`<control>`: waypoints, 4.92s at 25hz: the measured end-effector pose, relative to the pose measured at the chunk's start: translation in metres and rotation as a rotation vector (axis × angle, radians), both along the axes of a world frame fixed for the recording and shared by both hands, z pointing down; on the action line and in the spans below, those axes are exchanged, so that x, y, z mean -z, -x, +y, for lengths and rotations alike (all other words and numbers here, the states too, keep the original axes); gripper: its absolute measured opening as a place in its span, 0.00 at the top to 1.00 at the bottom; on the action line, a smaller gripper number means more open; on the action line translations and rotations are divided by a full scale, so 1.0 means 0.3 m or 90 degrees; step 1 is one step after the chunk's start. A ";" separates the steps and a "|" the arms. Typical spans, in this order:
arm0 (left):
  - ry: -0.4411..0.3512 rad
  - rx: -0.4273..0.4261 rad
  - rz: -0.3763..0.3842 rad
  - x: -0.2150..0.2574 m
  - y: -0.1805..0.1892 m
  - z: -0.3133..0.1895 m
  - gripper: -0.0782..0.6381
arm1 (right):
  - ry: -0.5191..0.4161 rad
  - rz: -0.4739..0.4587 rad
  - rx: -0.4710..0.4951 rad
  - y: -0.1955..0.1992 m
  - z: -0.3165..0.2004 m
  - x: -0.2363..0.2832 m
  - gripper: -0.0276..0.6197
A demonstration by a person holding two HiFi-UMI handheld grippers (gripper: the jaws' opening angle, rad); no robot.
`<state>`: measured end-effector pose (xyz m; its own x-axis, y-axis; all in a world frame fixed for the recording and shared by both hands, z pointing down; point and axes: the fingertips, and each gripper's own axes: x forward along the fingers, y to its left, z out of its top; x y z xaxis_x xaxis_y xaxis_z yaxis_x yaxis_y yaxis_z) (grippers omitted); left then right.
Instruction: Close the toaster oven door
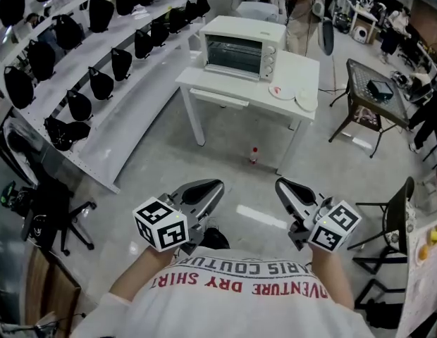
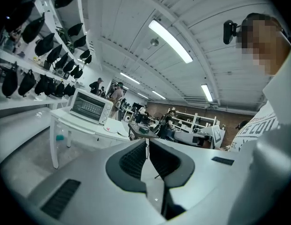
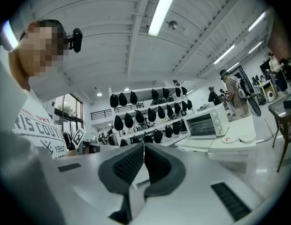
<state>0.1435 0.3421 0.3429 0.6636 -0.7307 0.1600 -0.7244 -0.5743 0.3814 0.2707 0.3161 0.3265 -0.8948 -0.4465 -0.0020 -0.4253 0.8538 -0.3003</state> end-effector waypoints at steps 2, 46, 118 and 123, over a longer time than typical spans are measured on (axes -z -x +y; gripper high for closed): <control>0.004 0.000 0.006 -0.012 0.005 -0.027 0.83 | 0.003 0.005 0.001 0.010 -0.023 -0.015 0.92; 0.151 -0.093 -0.107 -0.537 0.970 -1.399 0.53 | 0.219 0.187 -0.273 0.547 -1.215 -0.590 0.60; 0.195 -0.041 -0.211 -0.862 0.937 -1.820 0.61 | 0.279 0.238 -0.313 0.515 -1.588 -0.947 0.80; 0.179 -0.036 -0.207 -0.800 0.932 -1.821 0.63 | 0.270 0.232 -0.309 0.517 -1.583 -0.888 0.80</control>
